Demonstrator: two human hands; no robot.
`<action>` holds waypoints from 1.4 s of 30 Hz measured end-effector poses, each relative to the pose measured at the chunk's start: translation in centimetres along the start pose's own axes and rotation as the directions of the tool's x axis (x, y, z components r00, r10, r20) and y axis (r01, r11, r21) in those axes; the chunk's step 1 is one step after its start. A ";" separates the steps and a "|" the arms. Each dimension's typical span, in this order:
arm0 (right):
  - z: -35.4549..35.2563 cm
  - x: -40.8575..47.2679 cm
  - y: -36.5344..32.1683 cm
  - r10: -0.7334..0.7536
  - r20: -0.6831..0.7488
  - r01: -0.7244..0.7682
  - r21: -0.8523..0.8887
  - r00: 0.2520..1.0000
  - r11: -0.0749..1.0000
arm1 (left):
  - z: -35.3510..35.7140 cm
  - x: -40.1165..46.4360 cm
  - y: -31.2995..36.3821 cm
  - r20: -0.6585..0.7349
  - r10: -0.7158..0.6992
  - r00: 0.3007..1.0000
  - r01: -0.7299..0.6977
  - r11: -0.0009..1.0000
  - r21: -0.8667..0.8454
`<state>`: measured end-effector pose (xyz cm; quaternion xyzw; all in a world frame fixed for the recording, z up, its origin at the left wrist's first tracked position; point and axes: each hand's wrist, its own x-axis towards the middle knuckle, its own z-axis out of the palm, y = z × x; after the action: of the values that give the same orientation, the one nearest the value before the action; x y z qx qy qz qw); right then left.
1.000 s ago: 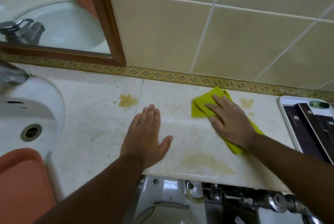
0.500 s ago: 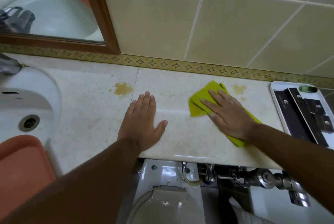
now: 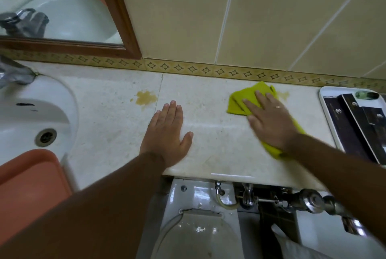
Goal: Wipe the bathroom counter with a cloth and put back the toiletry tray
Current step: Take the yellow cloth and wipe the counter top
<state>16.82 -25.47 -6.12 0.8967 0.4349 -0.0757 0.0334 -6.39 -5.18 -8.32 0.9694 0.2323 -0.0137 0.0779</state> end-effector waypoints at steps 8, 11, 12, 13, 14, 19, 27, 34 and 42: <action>2.1 -10.2 -0.1 -0.325 -0.009 0.322 0.171 0.946 0.931 | 0.0 -0.1 -0.2 0.011 -0.002 1.000 0.002 1.000 0.000; 1.2 -7.8 4.1 0.163 -0.044 -0.149 0.234 0.986 0.961 | 0.1 0.1 -0.2 0.006 -0.003 1.000 0.003 1.000 -0.007; 1.1 -7.1 3.5 0.260 -0.037 -0.249 0.192 0.965 0.949 | 0.0 0.2 -0.1 0.008 -0.002 1.000 0.002 1.000 -0.007; 0.6 -7.4 2.8 0.283 -0.040 -0.275 0.135 0.958 0.952 | -0.5 -0.2 0.4 0.005 0.001 1.000 -0.001 1.000 0.001; 0.7 -7.9 2.0 0.232 -0.037 -0.227 0.099 0.972 0.969 | -0.9 -0.2 0.6 0.017 0.006 1.000 -0.006 1.000 0.009; 2.7 -13.3 2.3 -0.083 0.058 0.075 0.135 0.995 0.988 | -0.9 1.0 0.9 0.009 -0.081 0.997 0.080 0.997 0.014; 0.7 0.7 2.3 0.761 0.017 -0.722 0.333 0.648 0.607 | 1.7 5.2 2.0 -0.037 -0.040 0.999 0.040 0.999 -0.013; 2.1 -3.8 -4.8 -0.043 -0.079 0.060 0.225 0.996 0.973 | 0.7 5.1 2.4 -0.018 -0.032 0.999 0.032 0.999 -0.009; 0.5 0.9 1.5 0.521 -0.037 -0.507 0.183 0.853 0.843 | 0.6 5.2 2.5 -0.002 -0.039 0.999 0.039 0.999 -0.003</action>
<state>18.50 -25.74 -6.74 0.9823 0.1720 -0.0618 -0.0411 -0.60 -5.08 -8.89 0.9647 0.2511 -0.0138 0.0788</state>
